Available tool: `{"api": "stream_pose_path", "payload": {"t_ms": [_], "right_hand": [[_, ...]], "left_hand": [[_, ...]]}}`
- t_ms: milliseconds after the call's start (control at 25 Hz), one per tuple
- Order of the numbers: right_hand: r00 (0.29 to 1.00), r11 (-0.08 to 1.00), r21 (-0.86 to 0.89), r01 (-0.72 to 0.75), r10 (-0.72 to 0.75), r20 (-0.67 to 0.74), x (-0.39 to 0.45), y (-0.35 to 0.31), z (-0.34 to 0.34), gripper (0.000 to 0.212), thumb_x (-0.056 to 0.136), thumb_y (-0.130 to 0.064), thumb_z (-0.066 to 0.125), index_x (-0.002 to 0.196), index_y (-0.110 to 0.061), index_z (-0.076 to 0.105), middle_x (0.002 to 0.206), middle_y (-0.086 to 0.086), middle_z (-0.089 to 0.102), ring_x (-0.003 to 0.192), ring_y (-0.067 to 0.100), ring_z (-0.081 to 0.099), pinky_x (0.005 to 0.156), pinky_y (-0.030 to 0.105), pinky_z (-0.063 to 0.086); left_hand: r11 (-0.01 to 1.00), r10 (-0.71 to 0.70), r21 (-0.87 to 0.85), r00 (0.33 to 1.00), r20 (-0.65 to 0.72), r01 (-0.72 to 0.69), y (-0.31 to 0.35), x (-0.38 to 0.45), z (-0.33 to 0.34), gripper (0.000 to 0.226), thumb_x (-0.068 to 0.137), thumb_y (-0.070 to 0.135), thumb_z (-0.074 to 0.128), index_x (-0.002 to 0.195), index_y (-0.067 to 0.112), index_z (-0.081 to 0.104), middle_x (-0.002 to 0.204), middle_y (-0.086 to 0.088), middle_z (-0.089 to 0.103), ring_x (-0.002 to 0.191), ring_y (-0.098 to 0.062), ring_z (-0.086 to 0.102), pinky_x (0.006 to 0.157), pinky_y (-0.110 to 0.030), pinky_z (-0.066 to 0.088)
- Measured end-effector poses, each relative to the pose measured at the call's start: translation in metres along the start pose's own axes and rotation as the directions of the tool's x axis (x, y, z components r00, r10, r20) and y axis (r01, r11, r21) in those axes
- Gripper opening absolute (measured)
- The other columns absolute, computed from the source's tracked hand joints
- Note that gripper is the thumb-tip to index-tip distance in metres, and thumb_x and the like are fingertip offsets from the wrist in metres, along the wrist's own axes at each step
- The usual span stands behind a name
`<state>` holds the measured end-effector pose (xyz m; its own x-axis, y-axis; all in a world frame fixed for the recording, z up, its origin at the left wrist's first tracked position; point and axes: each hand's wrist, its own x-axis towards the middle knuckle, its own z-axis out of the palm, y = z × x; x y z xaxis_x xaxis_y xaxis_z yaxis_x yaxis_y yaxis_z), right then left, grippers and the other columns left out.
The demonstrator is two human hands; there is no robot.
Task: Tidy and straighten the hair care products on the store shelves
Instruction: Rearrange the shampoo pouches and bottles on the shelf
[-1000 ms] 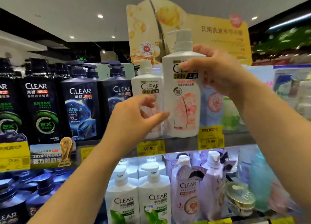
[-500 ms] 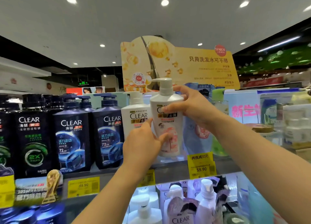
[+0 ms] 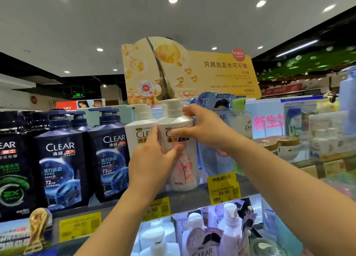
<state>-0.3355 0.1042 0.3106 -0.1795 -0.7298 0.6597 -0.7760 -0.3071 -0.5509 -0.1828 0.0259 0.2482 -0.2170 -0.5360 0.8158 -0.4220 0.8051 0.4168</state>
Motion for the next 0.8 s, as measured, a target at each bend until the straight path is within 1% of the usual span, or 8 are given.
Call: {"api": "stream_pose_path", "payload": {"t_ms": [40,120,280,400,480,560,720,800], "right_hand": [[1.0,0.994,-0.11,0.012,-0.015,-0.024,0.0,-0.001,0.0,0.07,0.074,-0.047,0.085,0.131,-0.02,0.053,0.111,-0.017,0.061,0.1,0.005,0.061,0.079,0.021,0.049],[0.999,0.967,-0.256,0.019,-0.028,-0.031,0.0,-0.005,-0.002,0.069,0.077,-0.052,0.081,0.13,-0.02,0.05,0.116,-0.01,0.061,0.104,0.012,0.06,0.08,0.025,0.05],[0.999,0.861,-0.509,-0.017,-0.005,-0.042,-0.002,-0.012,-0.006,0.062,0.083,-0.059,0.071,0.129,-0.02,0.059,0.12,0.0,0.069,0.094,0.02,0.066,0.081,0.04,0.056],[1.0,0.83,-0.558,-0.009,0.011,0.0,-0.004,-0.014,-0.005,0.045,0.094,-0.05,0.064,0.125,-0.018,0.06,0.107,0.003,0.072,0.064,0.016,0.072,0.071,0.039,0.059],[0.999,0.834,-0.552,-0.025,0.039,0.012,-0.006,-0.012,0.0,0.043,0.099,-0.044,0.058,0.133,-0.019,0.051,0.108,0.003,0.071,0.057,0.016,0.069,0.06,0.036,0.057],[0.999,0.836,-0.547,-0.045,0.047,-0.01,-0.01,-0.005,0.005,0.047,0.101,-0.041,0.054,0.141,-0.019,0.039,0.119,0.007,0.067,0.07,0.019,0.063,0.059,0.036,0.049],[0.999,0.854,-0.52,-0.025,0.0,-0.049,-0.03,0.006,0.01,0.066,0.103,-0.039,0.052,0.158,-0.021,0.02,0.156,0.004,0.044,0.122,0.028,0.058,0.094,0.043,0.051],[0.997,0.855,-0.518,-0.006,-0.035,-0.07,-0.043,0.009,0.009,0.067,0.101,-0.041,0.053,0.158,-0.021,0.024,0.154,0.002,0.048,0.122,0.02,0.059,0.095,0.041,0.051]], "left_hand": [[1.0,-0.002,-0.014,1.0,0.01,0.002,-0.001,0.001,0.0,0.092,0.077,0.066,0.064,0.15,0.025,0.025,0.067,0.002,0.067,0.075,-0.017,0.066,0.063,-0.041,0.056],[0.999,0.007,-0.035,1.0,0.029,-0.006,-0.002,0.003,0.001,0.098,0.076,0.067,0.062,0.153,0.029,0.015,0.062,0.006,0.065,0.075,-0.014,0.066,0.066,-0.042,0.057],[1.0,0.026,-0.014,0.992,0.126,-0.025,-0.002,0.014,0.0,0.096,0.076,0.065,0.064,0.151,0.036,0.012,0.083,-0.002,0.072,0.086,-0.02,0.067,0.071,-0.041,0.056],[0.999,0.035,0.003,0.983,0.181,-0.036,0.0,0.023,-0.001,0.093,0.076,0.061,0.068,0.149,0.034,0.017,0.104,-0.006,0.072,0.096,-0.027,0.066,0.078,-0.041,0.055],[0.998,0.044,0.039,0.981,0.19,-0.053,0.003,0.026,0.001,0.093,0.077,0.058,0.07,0.148,0.026,0.018,0.117,-0.009,0.068,0.102,-0.03,0.065,0.078,-0.041,0.054],[0.994,0.057,0.081,0.979,0.197,-0.074,0.005,0.025,0.003,0.091,0.079,0.055,0.07,0.146,0.021,0.019,0.117,-0.012,0.067,0.101,-0.033,0.064,0.071,-0.037,0.05],[0.99,0.082,0.094,0.975,0.207,-0.103,0.007,0.026,0.001,0.087,0.079,0.055,0.071,0.141,0.014,0.025,0.112,-0.015,0.067,0.098,-0.036,0.064,0.068,-0.038,0.048],[0.989,0.094,0.097,0.972,0.213,-0.116,0.007,0.026,0.0,0.086,0.078,0.056,0.071,0.138,0.012,0.028,0.11,-0.015,0.067,0.097,-0.036,0.064,0.069,-0.041,0.05]]}}
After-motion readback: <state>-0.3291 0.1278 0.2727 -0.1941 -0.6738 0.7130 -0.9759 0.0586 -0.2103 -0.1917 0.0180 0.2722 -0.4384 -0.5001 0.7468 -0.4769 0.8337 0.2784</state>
